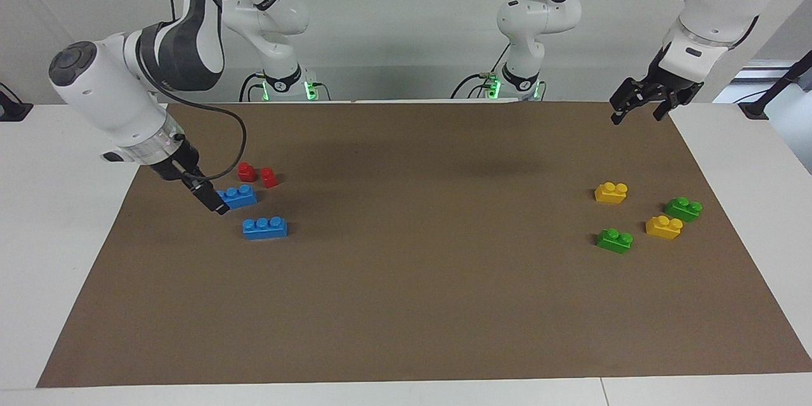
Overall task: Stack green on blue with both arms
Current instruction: 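Move the right gripper toward the farther blue brick while the left gripper opens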
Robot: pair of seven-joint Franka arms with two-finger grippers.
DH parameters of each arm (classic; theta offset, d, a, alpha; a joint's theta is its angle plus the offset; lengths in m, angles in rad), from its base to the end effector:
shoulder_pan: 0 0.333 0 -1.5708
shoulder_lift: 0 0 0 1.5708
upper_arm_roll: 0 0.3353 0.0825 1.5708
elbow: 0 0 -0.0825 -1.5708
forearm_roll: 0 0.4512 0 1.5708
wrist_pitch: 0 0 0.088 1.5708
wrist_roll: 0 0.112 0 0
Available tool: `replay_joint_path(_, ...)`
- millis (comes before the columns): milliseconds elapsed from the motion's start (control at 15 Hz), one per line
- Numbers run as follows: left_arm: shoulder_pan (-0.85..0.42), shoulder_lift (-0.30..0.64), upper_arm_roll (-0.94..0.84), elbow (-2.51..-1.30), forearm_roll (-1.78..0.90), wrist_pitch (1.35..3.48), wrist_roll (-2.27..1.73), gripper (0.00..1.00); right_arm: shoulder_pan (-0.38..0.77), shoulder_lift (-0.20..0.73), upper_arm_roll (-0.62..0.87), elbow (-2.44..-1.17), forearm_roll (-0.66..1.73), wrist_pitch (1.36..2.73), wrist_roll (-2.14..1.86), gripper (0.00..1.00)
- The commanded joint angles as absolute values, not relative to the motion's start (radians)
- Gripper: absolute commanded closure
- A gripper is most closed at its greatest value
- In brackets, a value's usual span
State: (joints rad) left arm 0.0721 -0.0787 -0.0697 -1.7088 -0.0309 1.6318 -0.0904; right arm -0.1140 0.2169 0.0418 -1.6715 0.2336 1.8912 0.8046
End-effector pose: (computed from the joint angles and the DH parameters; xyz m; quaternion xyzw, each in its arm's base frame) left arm 0.5994 -0.0033 0.6174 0.9988 0.0474 0.0002 0.0127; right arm 0.6955 -0.0340 0.4707 -0.8831 0.4549 0.0399 0.1080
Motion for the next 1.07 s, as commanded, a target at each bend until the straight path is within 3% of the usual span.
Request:
replay_joint_path(0,0.092,-0.117,-0.071,-1.795,-0.037,1.710,-0.220,0.00,-0.159,0.258,0.048,-1.657,0.346,1.934,0.934,0.03)
replay_joint_path(400,0.136,-0.085,-0.071,-1.905,-0.038,1.908,-0.497,0.00,-0.216,0.357,0.049,-1.652,0.527,1.881,0.971,0.03)
replay_joint_path(667,0.152,0.027,-0.068,-1.904,-0.038,2.000,-0.584,0.00,-0.218,0.408,0.048,-1.661,0.551,1.793,0.965,0.03)
replay_joint_path(1000,0.176,0.147,-0.067,-1.891,-0.038,2.080,-0.688,0.00,-0.225,0.446,0.049,-1.652,0.555,1.792,0.937,0.03)
